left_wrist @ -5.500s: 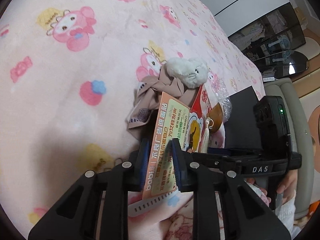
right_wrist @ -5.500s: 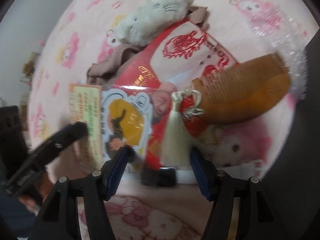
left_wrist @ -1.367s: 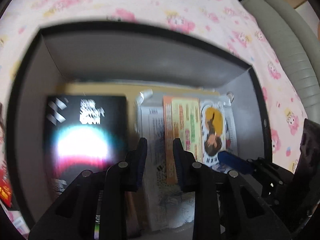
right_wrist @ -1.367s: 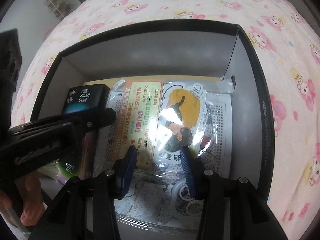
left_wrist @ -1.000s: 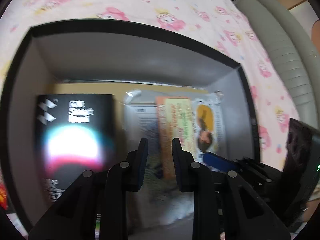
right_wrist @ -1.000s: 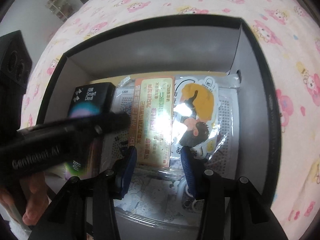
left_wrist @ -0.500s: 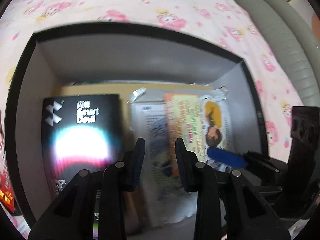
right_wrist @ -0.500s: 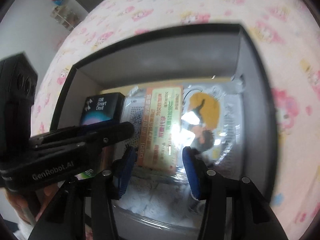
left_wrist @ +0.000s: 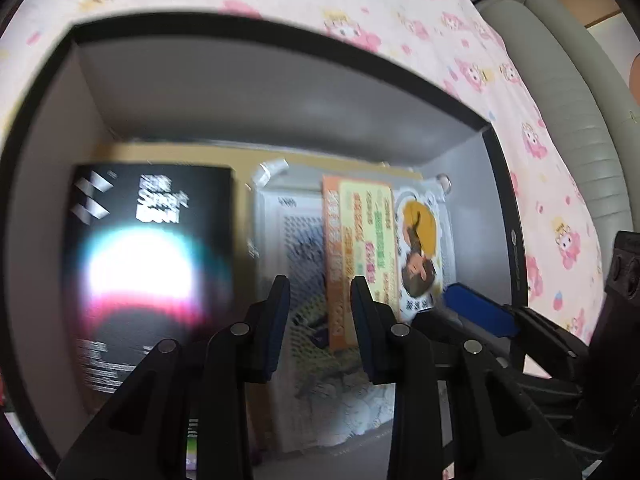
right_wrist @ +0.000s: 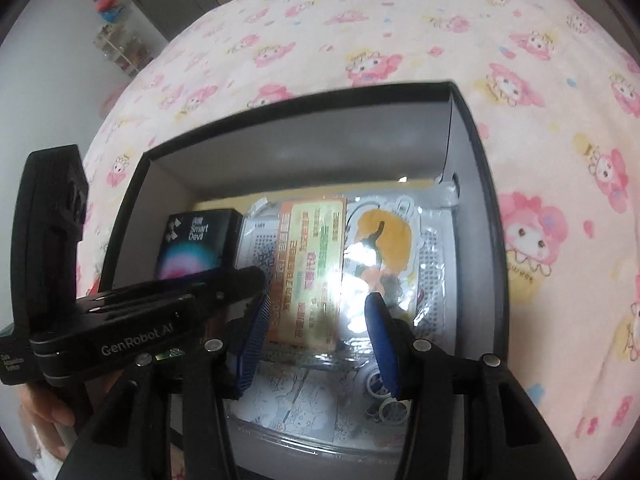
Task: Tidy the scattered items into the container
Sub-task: 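Withdraw the left gripper from the box toward the wooden comb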
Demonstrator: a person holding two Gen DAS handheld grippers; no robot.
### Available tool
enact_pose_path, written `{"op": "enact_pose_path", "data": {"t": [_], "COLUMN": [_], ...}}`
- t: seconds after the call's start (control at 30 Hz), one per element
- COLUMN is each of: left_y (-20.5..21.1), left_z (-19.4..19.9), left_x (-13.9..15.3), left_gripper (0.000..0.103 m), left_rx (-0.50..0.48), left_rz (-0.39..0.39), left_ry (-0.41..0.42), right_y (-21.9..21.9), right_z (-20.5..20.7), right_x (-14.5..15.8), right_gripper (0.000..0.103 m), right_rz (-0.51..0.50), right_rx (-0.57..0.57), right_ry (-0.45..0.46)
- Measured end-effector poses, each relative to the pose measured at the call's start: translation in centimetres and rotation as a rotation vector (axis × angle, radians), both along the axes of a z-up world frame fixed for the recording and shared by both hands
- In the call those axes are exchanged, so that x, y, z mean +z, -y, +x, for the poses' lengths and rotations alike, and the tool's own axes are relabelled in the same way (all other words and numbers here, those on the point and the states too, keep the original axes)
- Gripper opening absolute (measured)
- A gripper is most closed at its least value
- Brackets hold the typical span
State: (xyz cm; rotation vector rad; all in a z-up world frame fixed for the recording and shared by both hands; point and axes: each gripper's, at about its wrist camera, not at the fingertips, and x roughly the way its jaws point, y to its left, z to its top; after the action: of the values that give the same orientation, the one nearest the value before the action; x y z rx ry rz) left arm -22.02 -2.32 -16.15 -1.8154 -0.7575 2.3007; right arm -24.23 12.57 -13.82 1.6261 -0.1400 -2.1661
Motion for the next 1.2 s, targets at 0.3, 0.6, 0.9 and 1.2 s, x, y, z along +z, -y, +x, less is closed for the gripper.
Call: {"op": "enact_pose_path", "data": {"t": [0.3, 0.6, 0.9, 1.2], "left_y": [1.6, 1.8, 0.2, -0.7], "left_z": [-1.0, -7.5, -9.3, -8.2], "left_x": [2.0, 0.2, -2.6, -1.4], "left_gripper": [0.025, 0.023, 0.022, 0.023], "left_rx": [0.05, 0.058, -0.059, -0.127], "left_rz": [0.014, 0.007, 0.087, 0.092], "left_ry": [-0.061, -0.031, 0.023, -0.009], "right_y": [2.0, 4.6, 4.7, 2.9], "right_z": [-2.2, -8.1, -9.3, -6.4], "right_x": [-0.4, 0.1, -2.6, -2.0], "right_gripper": [0.043, 0.044, 0.044, 0.044], "right_rz": [0.085, 0.254, 0.291, 0.21], "right_rx": [0.054, 0.113, 0.138, 0.108], "right_ry": [0.022, -0.026, 0.033, 0.109]}}
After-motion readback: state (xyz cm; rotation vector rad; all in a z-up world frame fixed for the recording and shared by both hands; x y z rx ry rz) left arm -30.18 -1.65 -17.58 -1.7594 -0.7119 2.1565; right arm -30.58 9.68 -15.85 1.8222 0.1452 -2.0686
